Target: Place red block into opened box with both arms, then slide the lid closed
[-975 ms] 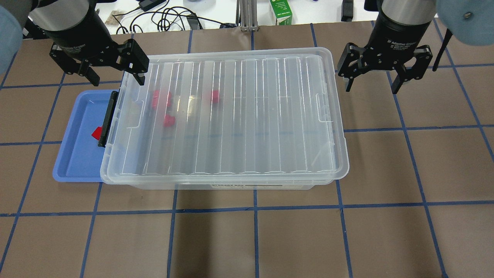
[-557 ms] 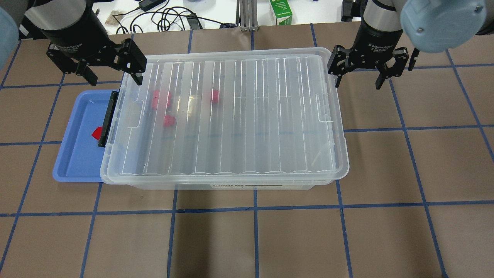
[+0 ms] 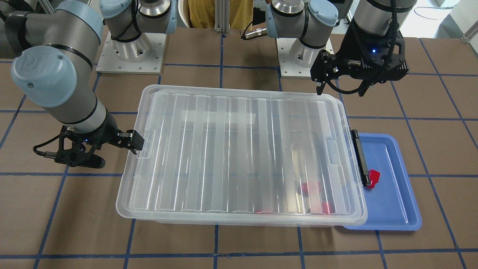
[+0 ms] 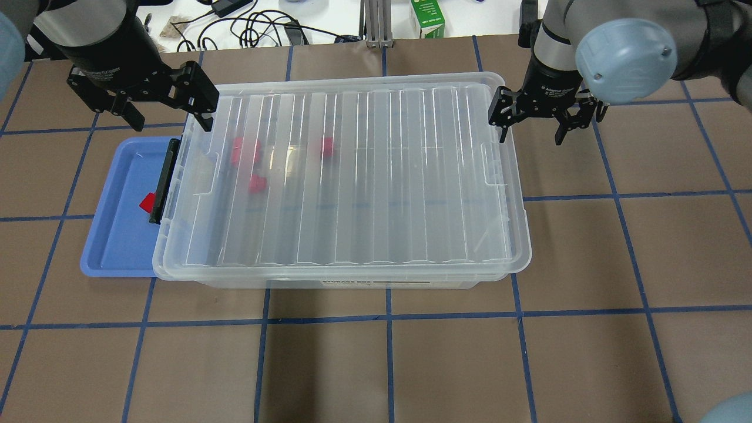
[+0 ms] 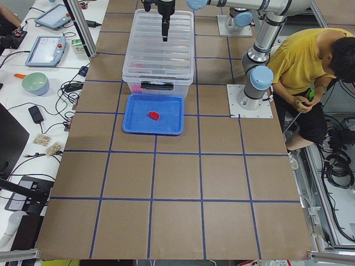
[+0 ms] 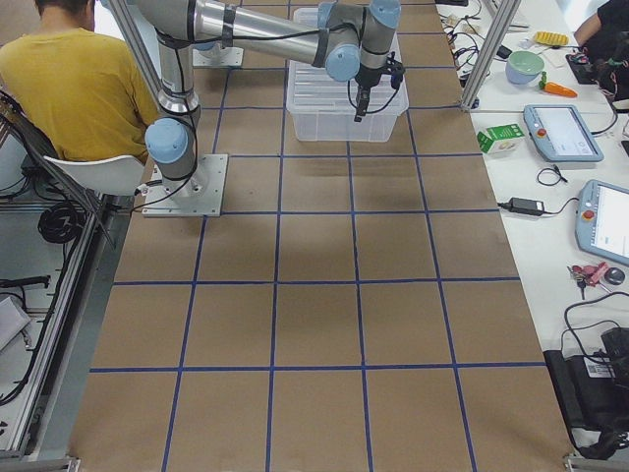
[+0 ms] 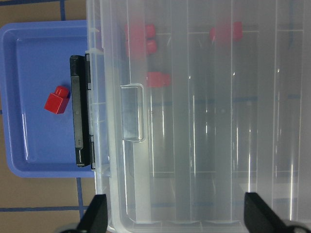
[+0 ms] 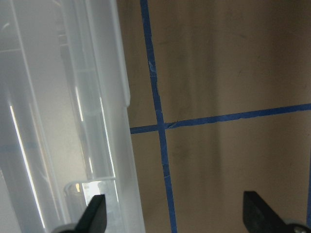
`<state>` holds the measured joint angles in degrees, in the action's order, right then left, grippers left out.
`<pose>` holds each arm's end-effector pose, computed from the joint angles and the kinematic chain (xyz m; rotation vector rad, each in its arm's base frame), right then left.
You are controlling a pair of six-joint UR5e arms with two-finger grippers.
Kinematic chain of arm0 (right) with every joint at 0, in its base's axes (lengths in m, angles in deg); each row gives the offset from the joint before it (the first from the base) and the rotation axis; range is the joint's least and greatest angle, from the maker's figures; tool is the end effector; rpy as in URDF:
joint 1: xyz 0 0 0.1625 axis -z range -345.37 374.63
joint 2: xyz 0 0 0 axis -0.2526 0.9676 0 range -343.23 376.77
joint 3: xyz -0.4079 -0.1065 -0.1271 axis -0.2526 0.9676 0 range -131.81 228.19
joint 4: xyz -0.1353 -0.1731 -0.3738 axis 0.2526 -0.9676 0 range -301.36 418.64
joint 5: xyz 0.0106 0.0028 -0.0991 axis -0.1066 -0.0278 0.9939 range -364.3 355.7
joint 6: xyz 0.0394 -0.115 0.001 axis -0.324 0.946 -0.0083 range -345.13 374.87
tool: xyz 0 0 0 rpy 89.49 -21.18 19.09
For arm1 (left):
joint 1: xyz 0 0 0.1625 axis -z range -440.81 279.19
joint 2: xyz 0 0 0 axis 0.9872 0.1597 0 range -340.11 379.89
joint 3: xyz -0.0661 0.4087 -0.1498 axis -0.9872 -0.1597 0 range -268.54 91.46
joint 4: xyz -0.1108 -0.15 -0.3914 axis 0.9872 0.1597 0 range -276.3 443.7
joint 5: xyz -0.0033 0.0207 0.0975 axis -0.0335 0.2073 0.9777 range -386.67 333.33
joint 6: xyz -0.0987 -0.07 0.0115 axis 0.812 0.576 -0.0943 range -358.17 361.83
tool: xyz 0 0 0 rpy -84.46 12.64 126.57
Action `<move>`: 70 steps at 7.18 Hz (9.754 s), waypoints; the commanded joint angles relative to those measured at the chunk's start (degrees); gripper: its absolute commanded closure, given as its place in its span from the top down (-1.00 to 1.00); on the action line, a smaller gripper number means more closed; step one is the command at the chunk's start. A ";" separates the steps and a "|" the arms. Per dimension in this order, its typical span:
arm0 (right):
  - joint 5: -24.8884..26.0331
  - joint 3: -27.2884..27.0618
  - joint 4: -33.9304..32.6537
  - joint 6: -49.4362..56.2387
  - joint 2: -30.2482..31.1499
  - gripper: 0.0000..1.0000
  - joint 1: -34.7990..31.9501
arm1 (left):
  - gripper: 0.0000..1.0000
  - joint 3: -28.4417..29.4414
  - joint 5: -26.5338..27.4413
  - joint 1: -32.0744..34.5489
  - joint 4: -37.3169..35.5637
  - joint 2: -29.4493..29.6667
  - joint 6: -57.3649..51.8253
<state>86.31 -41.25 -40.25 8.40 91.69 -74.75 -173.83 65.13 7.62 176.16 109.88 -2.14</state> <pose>0.1255 -0.6027 0.3535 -0.1923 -3.1163 -0.1526 -0.1153 -0.5189 0.5192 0.0642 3.1070 -0.0585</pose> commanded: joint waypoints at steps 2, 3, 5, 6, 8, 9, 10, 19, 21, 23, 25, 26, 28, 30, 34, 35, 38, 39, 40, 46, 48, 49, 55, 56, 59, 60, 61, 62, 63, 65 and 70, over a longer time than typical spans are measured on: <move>0.18 -0.29 -0.16 0.15 -1.09 1.00 0.09 | 1.00 -0.05 -0.05 -0.01 -0.10 0.01 0.01; 0.01 -0.29 0.01 0.15 -1.09 1.00 0.17 | 1.00 -0.14 0.04 -0.01 -0.53 0.53 -0.25; 0.97 -0.29 0.36 4.51 -1.09 1.00 0.96 | 1.00 -0.14 -0.22 -0.53 -0.01 -0.16 -1.21; 0.88 -0.29 0.63 4.80 -1.09 1.00 2.18 | 1.00 -0.66 -0.05 -2.10 0.17 0.53 -9.40; 0.97 -0.29 0.63 4.98 -1.09 1.00 3.95 | 1.00 -2.60 -0.92 -9.11 -0.53 0.80 -14.64; 1.06 -0.29 0.63 7.85 -1.09 1.00 4.74 | 1.00 -2.60 -1.10 -13.67 -0.53 1.06 -22.93; 1.06 -0.29 0.63 9.88 -1.09 1.00 5.96 | 1.00 -2.86 -1.19 -18.42 -0.62 1.67 -30.15; 1.15 -0.29 0.28 24.48 -1.09 1.00 15.55 | 1.00 -15.87 -9.19 -29.20 -29.35 19.51 -55.89; 1.15 -0.29 -0.07 25.81 -1.09 1.00 16.87 | 1.00 -16.22 -9.36 -29.19 -32.52 22.24 -54.92; 1.84 -0.29 -0.25 25.81 -1.00 1.00 16.96 | 1.00 -16.31 -9.28 -29.19 -33.40 24.00 -55.01; 2.11 -0.29 -0.86 25.90 -0.66 1.00 16.96 | 1.00 -16.40 -9.45 -29.01 -33.49 25.23 -54.92; 2.11 -0.29 -0.69 25.81 -0.83 1.00 16.96 | 1.00 -16.57 -9.45 -28.84 -33.41 25.67 -54.92; 2.03 0.23 0.36 25.20 -0.13 1.00 16.70 | 1.00 -17.71 -9.36 -28.84 -33.41 26.29 -51.00; 1.85 0.68 3.59 25.02 4.77 1.00 16.61 | 0.12 -17.89 -9.19 -28.66 -33.49 26.90 -50.08; 2.11 -0.19 9.15 22.65 12.97 1.00 16.26 | -0.86 -14.57 -8.93 -28.22 -32.36 24.90 -47.10; 2.37 0.15 9.76 22.56 13.32 1.00 16.26 | -0.82 -12.47 -8.66 -28.13 -28.70 22.88 -47.01; 5.98 -0.29 9.68 23.00 13.59 1.00 16.35 | -0.81 -7.11 -8.75 -22.46 -17.72 11.74 -37.14; 6.07 -0.29 10.03 23.09 13.85 1.00 16.43 | -0.81 -6.48 -8.57 -17.81 -14.37 8.74 -30.64; 5.72 -0.29 9.86 23.17 13.94 1.00 16.44 | -0.81 -7.08 -8.57 -13.50 -13.72 6.45 -24.57; 5.28 -1.87 9.77 23.44 14.02 1.00 16.44 | -0.81 -22.97 -8.40 -5.28 -25.39 7.83 -10.97; 5.37 -1.96 9.86 23.35 14.03 1.00 16.26 | -0.81 -23.43 -8.48 -4.76 -27.59 10.11 -9.05; 5.37 -1.96 9.86 23.70 13.59 1.00 16.26 | -0.82 -24.13 -8.48 -4.58 -28.74 11.60 -8.69; 5.37 -4.24 8.64 24.14 14.02 1.00 16.26 | -0.82 -26.16 -7.52 -3.52 -35.07 16.61 -6.50; 5.28 -4.51 8.71 23.97 14.11 1.00 16.26 | -0.79 -26.07 -7.52 -3.52 -35.08 16.88 -6.66; 5.19 -4.60 8.72 23.88 14.11 1.00 16.26 | 0.19 -25.63 -7.43 -3.61 -35.16 17.41 -6.58; 5.19 -4.60 8.63 23.79 14.11 1.00 16.26 | 0.54 -25.19 -7.43 -3.79 -35.16 16.80 -6.40; 5.19 -4.60 8.71 23.79 14.11 1.00 16.26 | 0.95 -25.10 -7.26 -4.05 -35.16 15.75 -6.32; 5.19 -4.51 8.63 23.79 14.11 1.00 16.26 | 1.00 -23.80 -5.69 -3.88 -34.38 15.22 -6.14; 5.10 -4.25 8.71 23.79 14.11 1.00 16.26 | 1.00 -20.39 -4.11 -3.70 -30.20 14.35 -4.75; 5.19 -3.98 8.72 23.79 14.11 1.00 16.26 | 1.00 -10.65 -4.18 -2.82 -17.38 11.36 -2.28; 5.54 -4.59 5.31 24.58 13.24 1.00 16.96 | 1.00 1.26 0.82 6.13 -4.49 3.19 2.21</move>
<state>91.66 -45.50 -32.77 32.75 105.16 -58.13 -173.65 64.10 11.29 170.91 114.70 -1.25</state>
